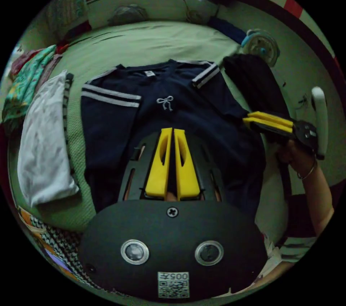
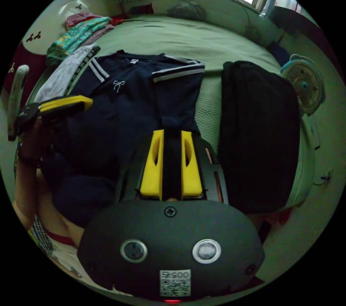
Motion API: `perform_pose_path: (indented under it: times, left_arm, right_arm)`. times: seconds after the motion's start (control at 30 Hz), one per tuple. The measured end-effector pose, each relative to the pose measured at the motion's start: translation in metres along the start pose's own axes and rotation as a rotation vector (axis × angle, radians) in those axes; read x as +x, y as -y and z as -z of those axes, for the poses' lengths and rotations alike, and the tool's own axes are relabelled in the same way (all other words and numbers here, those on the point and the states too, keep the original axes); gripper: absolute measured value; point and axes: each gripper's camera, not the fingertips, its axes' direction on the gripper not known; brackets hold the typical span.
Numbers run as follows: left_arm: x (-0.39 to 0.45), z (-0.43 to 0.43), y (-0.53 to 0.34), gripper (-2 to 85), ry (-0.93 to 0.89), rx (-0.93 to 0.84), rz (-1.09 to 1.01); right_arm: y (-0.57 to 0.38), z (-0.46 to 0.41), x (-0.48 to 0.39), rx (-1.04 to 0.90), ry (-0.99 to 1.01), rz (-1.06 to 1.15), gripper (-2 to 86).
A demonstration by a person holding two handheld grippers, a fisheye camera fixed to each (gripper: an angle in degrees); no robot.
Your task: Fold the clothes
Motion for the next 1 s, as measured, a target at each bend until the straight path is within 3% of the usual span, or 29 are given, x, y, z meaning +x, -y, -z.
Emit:
perform_pose_path:
  times: [0.3,0.67,0.8,1.0]
  left_arm:
    - [-0.065,0.048,-0.062,5.5,0.125,-0.058,0.124]
    - [-0.111,0.033,-0.117,11.1,0.147,-0.156,0.212]
    - [-0.116,0.033,-0.124,8.8,0.212,-0.181,0.179]
    - [-0.133,0.056,-0.124,2.7,0.159,-0.117,0.183]
  right_arm:
    - [-0.063,-0.008,0.016,-0.009,0.035,-0.131,7.6]
    - [-0.094,-0.024,0.014,-0.034,0.127,-0.151,10.4]
    - [-0.100,-0.027,0.002,-0.016,0.042,-0.091,5.7]
    - [-0.099,-0.009,0.005,0.157,0.047,-0.061,-1.2]
